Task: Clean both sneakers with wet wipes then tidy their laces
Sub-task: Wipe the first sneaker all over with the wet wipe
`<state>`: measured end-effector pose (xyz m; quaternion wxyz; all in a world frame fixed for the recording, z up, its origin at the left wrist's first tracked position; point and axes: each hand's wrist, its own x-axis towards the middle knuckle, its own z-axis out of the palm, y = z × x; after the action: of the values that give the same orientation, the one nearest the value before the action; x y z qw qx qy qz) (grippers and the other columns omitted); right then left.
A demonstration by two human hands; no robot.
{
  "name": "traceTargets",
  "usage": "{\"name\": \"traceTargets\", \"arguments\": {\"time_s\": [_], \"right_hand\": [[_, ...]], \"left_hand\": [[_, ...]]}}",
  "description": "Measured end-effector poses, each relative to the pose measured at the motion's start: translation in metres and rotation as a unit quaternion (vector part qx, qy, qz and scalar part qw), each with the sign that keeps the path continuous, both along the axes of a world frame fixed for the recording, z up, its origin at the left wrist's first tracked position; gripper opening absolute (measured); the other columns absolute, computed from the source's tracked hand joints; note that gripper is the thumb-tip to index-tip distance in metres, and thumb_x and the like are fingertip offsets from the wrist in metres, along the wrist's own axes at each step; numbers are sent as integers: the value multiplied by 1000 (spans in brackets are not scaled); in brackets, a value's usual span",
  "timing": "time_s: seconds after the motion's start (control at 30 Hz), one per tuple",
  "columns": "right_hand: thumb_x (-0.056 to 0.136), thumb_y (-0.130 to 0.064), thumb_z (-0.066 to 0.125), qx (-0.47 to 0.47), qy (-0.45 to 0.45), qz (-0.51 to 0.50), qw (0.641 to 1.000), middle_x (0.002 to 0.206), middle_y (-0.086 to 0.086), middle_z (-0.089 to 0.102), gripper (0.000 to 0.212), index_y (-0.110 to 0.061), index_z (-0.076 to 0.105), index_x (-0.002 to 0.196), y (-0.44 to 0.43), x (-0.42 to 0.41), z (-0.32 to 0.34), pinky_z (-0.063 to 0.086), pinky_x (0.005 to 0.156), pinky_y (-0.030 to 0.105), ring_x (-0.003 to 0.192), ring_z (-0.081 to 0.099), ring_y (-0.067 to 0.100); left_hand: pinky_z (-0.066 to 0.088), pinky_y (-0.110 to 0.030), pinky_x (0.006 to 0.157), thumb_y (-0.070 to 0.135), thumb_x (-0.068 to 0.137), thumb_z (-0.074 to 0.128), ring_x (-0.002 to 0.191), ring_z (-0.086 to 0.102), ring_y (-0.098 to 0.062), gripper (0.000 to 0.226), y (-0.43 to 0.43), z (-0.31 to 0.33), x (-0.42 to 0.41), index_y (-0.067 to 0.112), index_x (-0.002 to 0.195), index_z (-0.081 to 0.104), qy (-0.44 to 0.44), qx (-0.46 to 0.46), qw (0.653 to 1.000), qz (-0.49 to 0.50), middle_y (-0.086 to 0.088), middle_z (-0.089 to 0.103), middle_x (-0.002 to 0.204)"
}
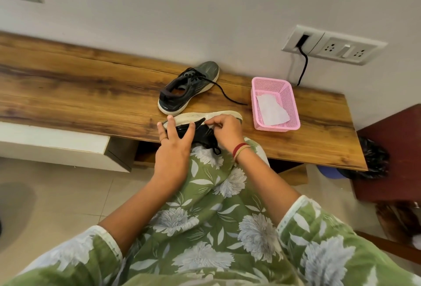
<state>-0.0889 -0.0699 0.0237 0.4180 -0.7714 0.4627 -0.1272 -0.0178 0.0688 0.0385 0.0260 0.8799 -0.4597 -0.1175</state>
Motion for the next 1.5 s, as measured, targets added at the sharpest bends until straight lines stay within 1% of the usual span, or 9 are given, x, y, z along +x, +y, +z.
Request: {"name": "traceTargets", "arguments": {"time_s": [0.1, 0.23, 0.4, 0.6, 0.93, 1.03, 1.17, 1.3, 1.5], "right_hand": [[89, 2, 52, 93, -57, -20, 994, 106, -3, 67, 32, -22, 73, 89, -19, -13, 9, 49, 74, 19, 84, 60, 9], [88, 2, 52, 4, -46, -177, 983, 108, 1, 66, 27, -15, 70, 97, -50, -22, 10, 40, 66, 10, 89, 57, 10], [89, -7, 54, -36, 66, -70, 995, 111, 4, 67, 24, -13, 69, 106, -44, -8, -4, 46, 82, 23, 94, 61, 16], [89, -7, 54, -85, 98, -64, 989, 111, 10, 67, 23, -9, 70, 106, -23, 5, -1, 45, 90, 28, 104, 61, 26], [88, -6, 58, 6, 0, 16, 1000, 100, 3, 70, 17, -13, 74, 93, 3, 6, 5, 43, 85, 19, 96, 61, 13], [86, -6, 63, 87, -49, 75, 992, 98, 2, 71, 15, -13, 74, 92, -1, -1, 4, 48, 90, 26, 96, 62, 13], [88, -2, 58, 138, -126, -75, 980, 91, 2, 66, 22, -20, 69, 81, -19, -9, 2, 48, 88, 36, 87, 58, 16], [89, -5, 56, 70, -101, -167, 978, 97, 2, 67, 17, -16, 68, 86, -43, -16, -4, 47, 83, 27, 88, 58, 13], [90, -8, 54, -35, 23, -109, 993, 104, 5, 68, 19, -11, 71, 99, -45, -6, -10, 49, 82, 29, 95, 62, 21]], "left_hand": [[49, -28, 66, -4, 92, 42, 142, 1, -49, 78, 0, -1, -1, 30, 151, 4, -10, 6, 1000, -8, -25, -10, 155], [47, -28, 61, -6, 91, 42, 142, 2, -50, 79, -1, -3, -1, 30, 151, 5, -16, 9, 1000, -4, -26, -8, 155], [47, -29, 63, -4, 93, 38, 142, 0, -49, 76, -2, -3, 0, 31, 151, 5, -6, 8, 1000, 0, -25, -9, 155], [49, -32, 68, -5, 94, 36, 142, 0, -48, 74, -2, -3, 2, 31, 151, 7, 5, -3, 1000, 9, -24, -8, 156], [52, -35, 70, -5, 93, 39, 142, 2, -49, 73, -2, -6, 2, 30, 152, 12, 4, -16, 1000, 13, -26, -4, 155], [52, -37, 68, -4, 93, 40, 142, 3, -50, 71, -2, -4, 1, 29, 151, 17, 9, -27, 1000, 13, -26, -1, 156], [50, -34, 68, -4, 94, 38, 142, 0, -49, 72, -1, -5, 1, 30, 151, 12, 6, -14, 1000, 15, -25, -5, 156], [46, -31, 65, -6, 93, 37, 142, -1, -48, 73, -3, -5, 1, 31, 151, 11, 8, -8, 1000, 17, -24, -6, 156], [45, -30, 66, -5, 94, 38, 142, 0, -48, 73, -4, -6, 1, 31, 151, 10, 4, -2, 1000, 22, -23, -6, 156]]}}
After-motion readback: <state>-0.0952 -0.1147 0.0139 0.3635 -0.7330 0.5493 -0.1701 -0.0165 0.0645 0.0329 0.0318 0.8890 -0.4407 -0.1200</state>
